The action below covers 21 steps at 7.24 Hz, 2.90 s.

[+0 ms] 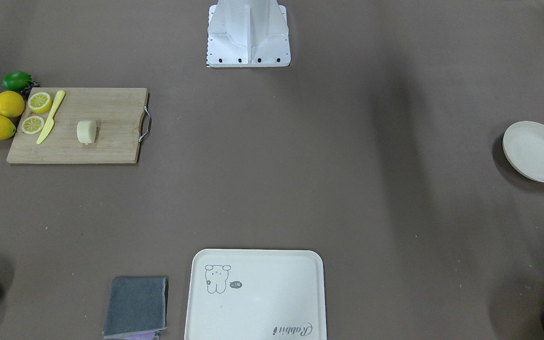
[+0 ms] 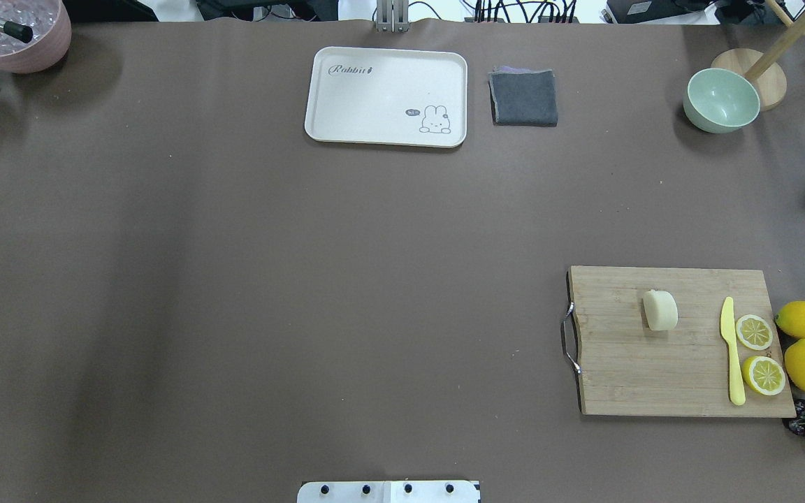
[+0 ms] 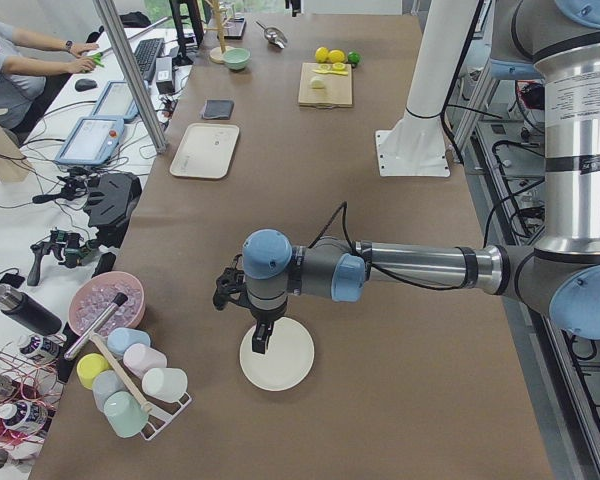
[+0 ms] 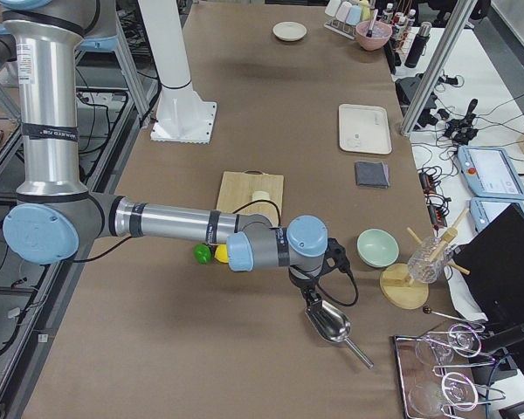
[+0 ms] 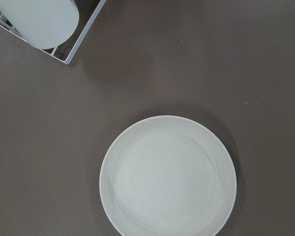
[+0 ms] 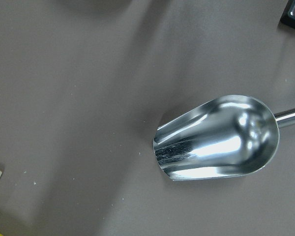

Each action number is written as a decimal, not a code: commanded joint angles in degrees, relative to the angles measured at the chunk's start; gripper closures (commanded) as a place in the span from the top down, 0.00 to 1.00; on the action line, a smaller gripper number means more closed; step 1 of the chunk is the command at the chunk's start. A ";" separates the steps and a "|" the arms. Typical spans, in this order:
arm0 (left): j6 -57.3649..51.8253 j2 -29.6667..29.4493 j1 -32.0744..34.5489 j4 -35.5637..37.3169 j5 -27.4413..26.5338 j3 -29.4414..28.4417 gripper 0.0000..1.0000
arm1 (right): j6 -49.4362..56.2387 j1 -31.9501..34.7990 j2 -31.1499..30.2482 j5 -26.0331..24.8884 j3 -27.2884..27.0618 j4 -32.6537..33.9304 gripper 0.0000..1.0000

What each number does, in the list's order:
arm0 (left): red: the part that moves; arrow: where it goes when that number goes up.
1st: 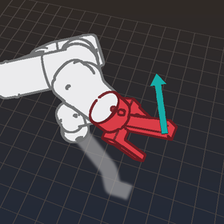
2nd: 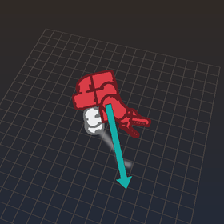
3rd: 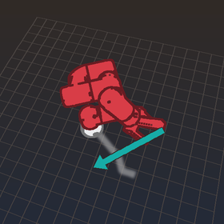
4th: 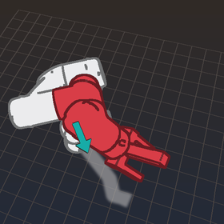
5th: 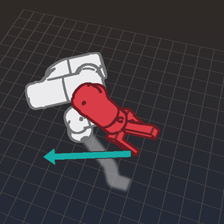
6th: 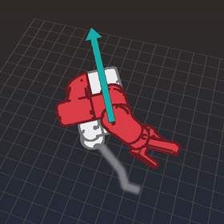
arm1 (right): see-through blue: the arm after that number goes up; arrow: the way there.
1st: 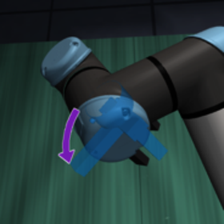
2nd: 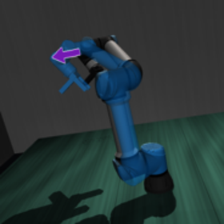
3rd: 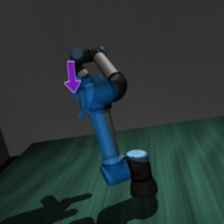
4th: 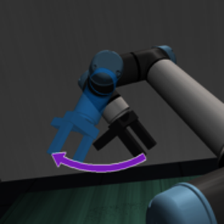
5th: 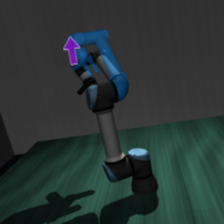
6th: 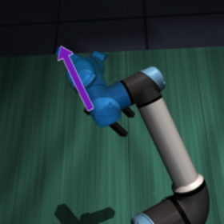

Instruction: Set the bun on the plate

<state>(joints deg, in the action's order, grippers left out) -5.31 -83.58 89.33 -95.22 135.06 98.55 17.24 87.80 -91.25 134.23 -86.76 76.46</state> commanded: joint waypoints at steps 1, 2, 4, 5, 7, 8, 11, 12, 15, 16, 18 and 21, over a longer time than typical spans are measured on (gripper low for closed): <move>0.04 -0.26 -0.03 -0.14 0.20 0.06 0.96 | -0.10 0.00 0.02 0.07 -0.08 0.00 1.00; 0.03 0.00 -0.12 -0.23 0.20 -0.02 0.96 | -0.28 -0.09 0.11 0.07 -0.08 0.00 1.00; -0.14 0.00 -0.12 -0.23 0.20 -1.68 0.97 | -0.28 -0.09 0.02 0.24 -0.08 0.00 1.00; 0.12 0.00 -0.03 -0.23 0.20 -2.91 0.97 | -0.28 -0.18 0.02 0.33 -0.08 0.00 1.00; 0.73 -0.44 -0.12 -0.23 0.11 -4.24 0.98 | -1.06 -1.40 0.11 0.59 -0.60 -0.09 1.00; 0.82 -0.44 -0.12 -0.49 0.03 -5.02 0.98 | -2.55 -2.19 0.20 0.51 -0.87 -0.17 1.00; 7.11 -0.35 -0.21 -14.90 -0.06 -16.66 0.98 | -2.65 -3.25 0.46 0.68 -1.31 -0.18 1.00; 15.51 -0.18 -1.08 -23.52 -0.15 -20.64 0.97 | -2.65 -3.25 0.55 0.68 -1.31 -0.18 1.00; 18.49 -0.35 -3.90 -31.60 -0.24 -27.44 0.97 | -2.56 -3.78 0.55 0.59 -1.22 -0.18 1.00; 18.49 -0.35 -3.90 -31.69 -0.24 -28.14 0.95 | -2.56 -4.22 0.46 0.59 -1.13 -0.18 1.00; 19.28 -0.88 -5.21 -31.78 -0.15 -29.03 0.95 | -2.56 -4.48 0.46 0.50 -1.13 -0.18 1.00; 19.63 -3.59 -8.28 -31.87 -0.24 -32.00 0.95 | -2.56 -4.92 0.46 0.50 -0.70 -0.18 1.00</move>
<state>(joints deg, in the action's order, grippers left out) 14.22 -86.09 82.12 -127.02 134.85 67.89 14.68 83.00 -90.79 134.74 -87.67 76.29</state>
